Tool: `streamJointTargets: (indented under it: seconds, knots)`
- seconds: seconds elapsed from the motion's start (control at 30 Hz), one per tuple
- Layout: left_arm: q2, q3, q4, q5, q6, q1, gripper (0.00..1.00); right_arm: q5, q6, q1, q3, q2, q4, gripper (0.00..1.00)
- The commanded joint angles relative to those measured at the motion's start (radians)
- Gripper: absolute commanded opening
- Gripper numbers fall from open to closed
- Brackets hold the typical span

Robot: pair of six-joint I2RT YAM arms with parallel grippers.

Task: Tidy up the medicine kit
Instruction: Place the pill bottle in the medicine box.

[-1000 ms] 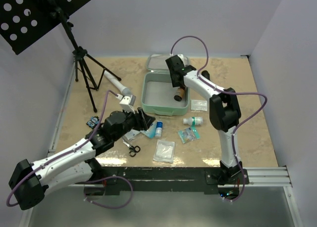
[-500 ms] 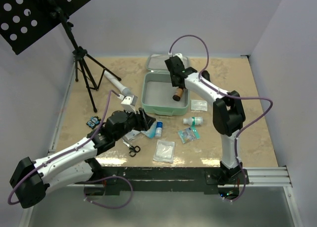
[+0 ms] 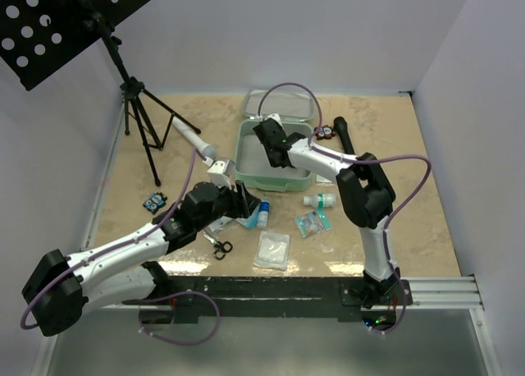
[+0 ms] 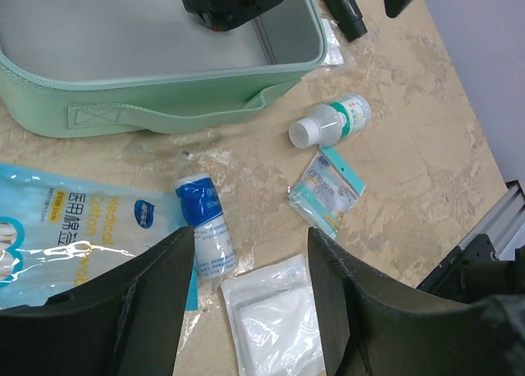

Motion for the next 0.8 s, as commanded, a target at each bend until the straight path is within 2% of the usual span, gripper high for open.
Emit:
streamJointTargets:
  seconds: [0.0,0.27,0.77]
  knots:
    - [0.009,0.013,0.047,0.015,0.009,0.006,0.62,0.092,0.016,-0.021,0.074,0.055,0.018,0.11]
    - [0.022,0.015,0.047,0.006,0.017,0.006,0.62,0.146,0.019,-0.069,0.066,0.058,0.000,0.11]
    - [0.019,0.018,0.033,0.008,0.020,0.006,0.62,0.092,0.041,-0.113,0.103,0.047,0.007,0.18]
